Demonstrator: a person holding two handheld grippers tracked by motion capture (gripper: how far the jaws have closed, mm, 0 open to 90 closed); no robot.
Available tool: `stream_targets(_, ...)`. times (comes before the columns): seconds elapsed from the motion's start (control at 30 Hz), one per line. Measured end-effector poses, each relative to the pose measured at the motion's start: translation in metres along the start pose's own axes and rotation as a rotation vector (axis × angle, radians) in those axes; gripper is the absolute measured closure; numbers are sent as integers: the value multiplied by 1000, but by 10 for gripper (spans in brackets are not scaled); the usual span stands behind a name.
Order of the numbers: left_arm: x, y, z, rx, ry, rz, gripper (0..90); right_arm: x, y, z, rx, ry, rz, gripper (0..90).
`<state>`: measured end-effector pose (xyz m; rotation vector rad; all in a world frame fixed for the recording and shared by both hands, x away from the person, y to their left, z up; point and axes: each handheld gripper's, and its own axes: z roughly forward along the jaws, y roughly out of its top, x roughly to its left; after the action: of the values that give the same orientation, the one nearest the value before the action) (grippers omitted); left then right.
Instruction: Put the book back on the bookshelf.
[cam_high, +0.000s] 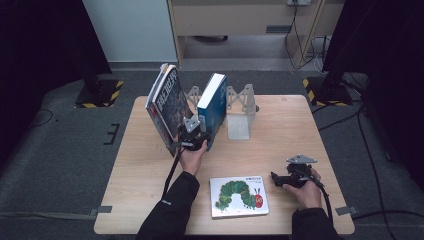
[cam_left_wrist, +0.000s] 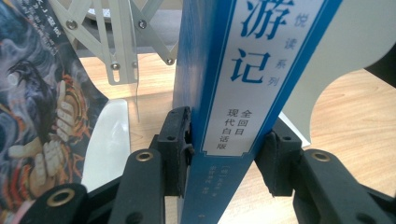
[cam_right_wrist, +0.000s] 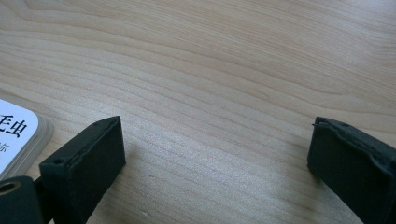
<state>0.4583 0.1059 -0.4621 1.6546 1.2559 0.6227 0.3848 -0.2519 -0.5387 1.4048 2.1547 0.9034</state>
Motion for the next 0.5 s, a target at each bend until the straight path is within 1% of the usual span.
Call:
stream_targets(0.2, -6, 6, 13, 8, 1, -5, 562, 0, 0, 0, 0, 1, -1, 41)
stream_targets(0.37, -16, 10, 22, 16, 0, -4, 553, 0, 0, 0, -2, 1, -3, 41)
stream_targets(0.5, -22, 11, 27, 12, -8, -11, 540, 0, 0, 1, -3, 3, -3, 41)
